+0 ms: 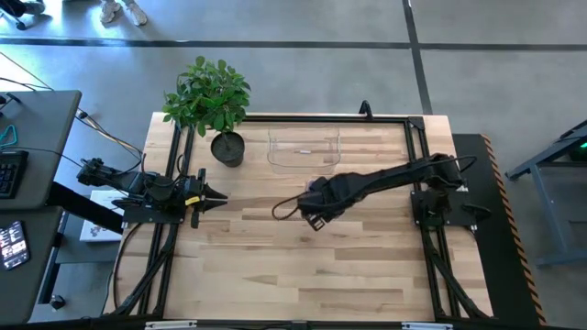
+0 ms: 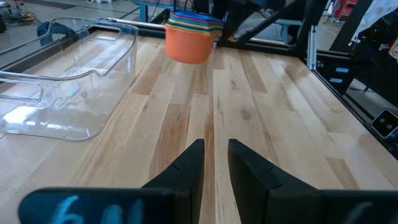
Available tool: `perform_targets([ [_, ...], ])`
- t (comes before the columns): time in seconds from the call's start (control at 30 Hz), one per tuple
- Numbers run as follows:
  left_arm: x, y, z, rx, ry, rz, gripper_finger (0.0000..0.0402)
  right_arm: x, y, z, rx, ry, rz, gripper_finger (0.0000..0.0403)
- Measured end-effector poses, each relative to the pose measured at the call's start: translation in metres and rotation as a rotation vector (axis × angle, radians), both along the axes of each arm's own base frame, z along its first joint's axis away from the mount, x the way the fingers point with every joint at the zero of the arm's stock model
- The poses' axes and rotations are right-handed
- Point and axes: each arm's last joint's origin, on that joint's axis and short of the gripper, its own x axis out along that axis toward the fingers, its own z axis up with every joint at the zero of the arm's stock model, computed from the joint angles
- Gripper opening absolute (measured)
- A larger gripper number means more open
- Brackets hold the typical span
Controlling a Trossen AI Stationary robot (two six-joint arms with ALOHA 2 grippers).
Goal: Nest measuring cups in basket
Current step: Put the nested measuring cups into the transparent bin
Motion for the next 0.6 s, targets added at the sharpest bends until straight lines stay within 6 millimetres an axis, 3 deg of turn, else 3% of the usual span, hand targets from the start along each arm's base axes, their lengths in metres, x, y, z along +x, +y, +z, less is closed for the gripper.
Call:
perform_targets([
  [0.3,0.0,0.0,0.0,0.0,0.0,0.0,0.0062,0.005,-0.03,0.014,-0.038,0.007,0.1,0.0127],
  [0.6,0.0,0.0,0.0,0.0,0.0,0.0,0.0062,0.01,-0.073,0.025,-0.074,0.003,0.212,0.0127],
])
